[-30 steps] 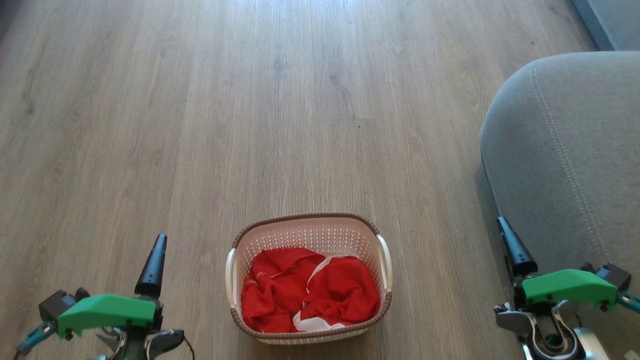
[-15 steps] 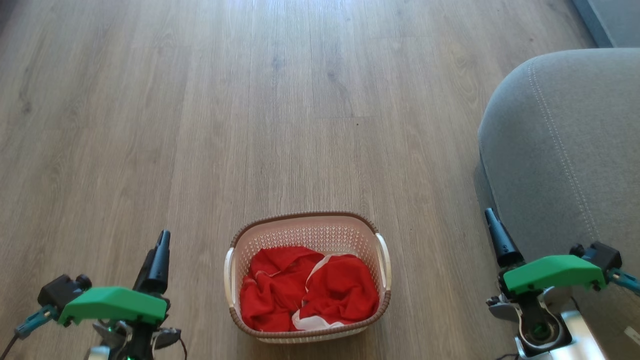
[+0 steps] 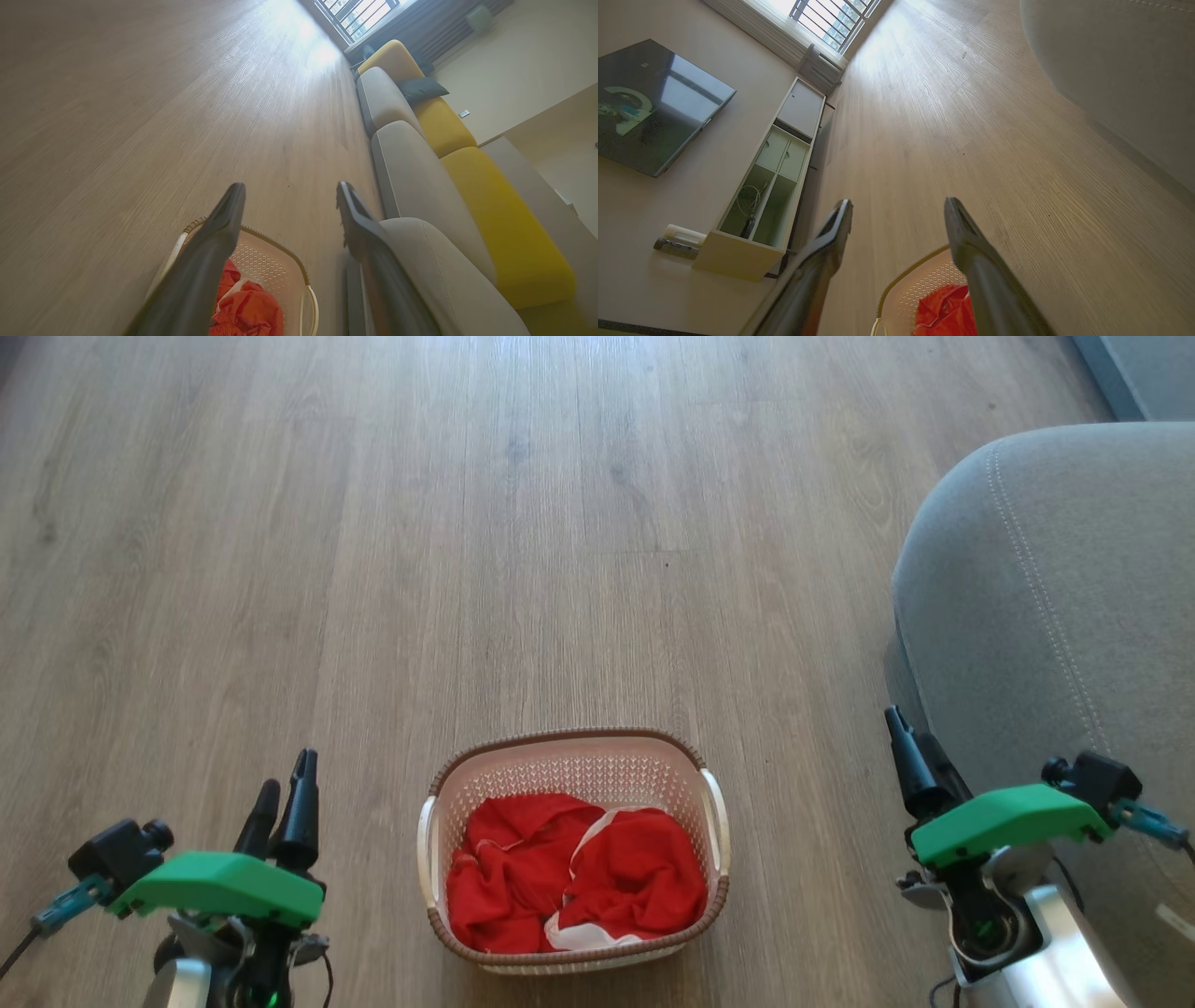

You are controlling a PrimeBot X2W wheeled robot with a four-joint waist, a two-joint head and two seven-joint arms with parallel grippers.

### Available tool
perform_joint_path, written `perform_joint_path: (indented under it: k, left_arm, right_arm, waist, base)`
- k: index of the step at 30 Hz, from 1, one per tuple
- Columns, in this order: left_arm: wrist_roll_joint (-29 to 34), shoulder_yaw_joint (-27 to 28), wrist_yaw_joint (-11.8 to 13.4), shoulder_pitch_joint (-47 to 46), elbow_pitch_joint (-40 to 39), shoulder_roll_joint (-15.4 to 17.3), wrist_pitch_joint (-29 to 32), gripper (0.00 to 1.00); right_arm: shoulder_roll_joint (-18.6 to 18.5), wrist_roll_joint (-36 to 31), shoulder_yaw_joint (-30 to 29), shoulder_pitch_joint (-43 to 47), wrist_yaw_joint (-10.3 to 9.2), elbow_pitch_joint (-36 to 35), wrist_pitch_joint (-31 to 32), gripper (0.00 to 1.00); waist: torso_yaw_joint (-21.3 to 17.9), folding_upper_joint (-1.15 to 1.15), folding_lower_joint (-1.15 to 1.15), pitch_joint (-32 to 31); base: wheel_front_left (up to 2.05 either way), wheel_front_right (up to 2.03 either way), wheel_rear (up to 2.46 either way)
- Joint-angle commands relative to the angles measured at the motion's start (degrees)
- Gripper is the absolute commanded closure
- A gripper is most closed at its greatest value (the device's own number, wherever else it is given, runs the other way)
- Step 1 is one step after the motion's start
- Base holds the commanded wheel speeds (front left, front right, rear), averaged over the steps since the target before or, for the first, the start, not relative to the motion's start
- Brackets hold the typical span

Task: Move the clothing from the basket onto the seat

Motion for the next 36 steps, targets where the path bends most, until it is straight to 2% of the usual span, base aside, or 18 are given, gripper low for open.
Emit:
perform_joint_path:
  k: [1,36]
  left_arm:
    - [2.56,0.94,-0.29,-3.31,-1.24,1.53,-1.06,0.0]
    - [27.25,2.77,-0.47,-8.43,2.72,2.11,-6.93,0.0]
  right_arm:
    - [-1.27,-2.31,1.26,-3.97,0.02,-1.17,-0.92,0.0]
    - [-2.56,-24.71,7.66,-12.31,0.02,6.1,-6.83,0.0]
  waist:
    - [-0.02,0.0,0.0,0.01]
    - [-0.03,0.0,0.0,0.65]
  base:
    - [0.0,0.0,0.0]
    - [0.0,0.0,0.0]
